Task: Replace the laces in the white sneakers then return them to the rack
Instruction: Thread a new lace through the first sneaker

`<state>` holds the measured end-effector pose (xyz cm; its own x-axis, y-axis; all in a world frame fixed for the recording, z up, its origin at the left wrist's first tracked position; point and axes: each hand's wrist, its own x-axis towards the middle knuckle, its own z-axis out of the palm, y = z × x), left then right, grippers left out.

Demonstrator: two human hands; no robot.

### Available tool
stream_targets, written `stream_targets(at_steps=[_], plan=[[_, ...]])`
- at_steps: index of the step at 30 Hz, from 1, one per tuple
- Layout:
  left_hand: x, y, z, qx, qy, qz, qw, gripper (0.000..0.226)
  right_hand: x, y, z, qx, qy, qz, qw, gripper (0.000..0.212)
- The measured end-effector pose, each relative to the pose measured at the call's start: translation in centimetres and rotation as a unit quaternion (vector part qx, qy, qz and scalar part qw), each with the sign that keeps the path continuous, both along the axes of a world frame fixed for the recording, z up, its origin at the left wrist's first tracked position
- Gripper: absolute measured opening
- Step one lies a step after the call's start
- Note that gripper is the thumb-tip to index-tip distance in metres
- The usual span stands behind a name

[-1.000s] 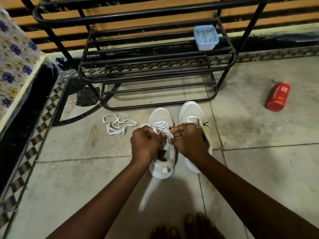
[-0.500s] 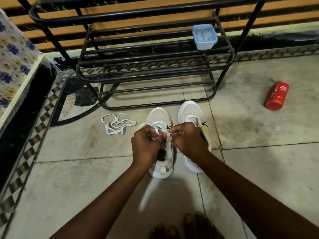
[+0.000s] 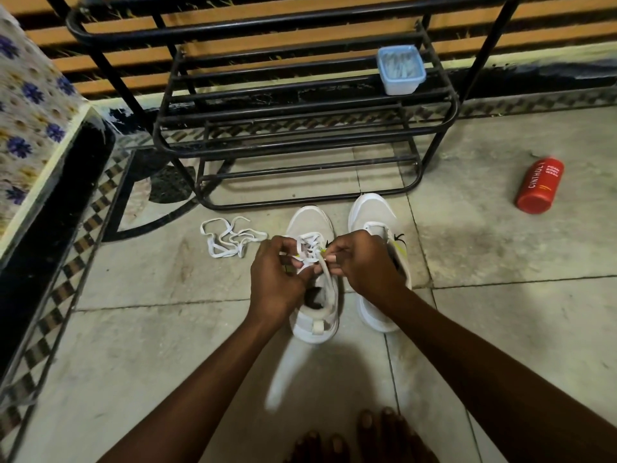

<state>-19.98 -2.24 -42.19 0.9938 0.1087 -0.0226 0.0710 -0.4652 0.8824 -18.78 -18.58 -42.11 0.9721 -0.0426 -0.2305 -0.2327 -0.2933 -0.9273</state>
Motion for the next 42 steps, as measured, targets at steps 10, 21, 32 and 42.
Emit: stream_targets(at_steps=[10,21,32,42], plan=[[2.6,2.0,0.6,0.310,-0.031,-0.230,0.922,0.077,-1.0,-0.2,0.9,-0.316,-0.249,0.123,0.907,0.004],[3.5,2.4,0.2,0.279,0.056,-0.240,0.928,0.089,1.2,-2.7,2.2,-0.247,-0.233,-0.028,0.940,0.009],[3.7,2.5,0.5,0.296,0.047,-0.252,0.920,0.095,1.8,-4.2,4.5,-0.292,-0.237,0.180,0.909,0.008],[3.6,2.5,0.2,0.313,0.041,-0.253,0.914,0.087,0.9,-3.4,6.7,-0.045,-0.270,-0.036,0.961,0.018]])
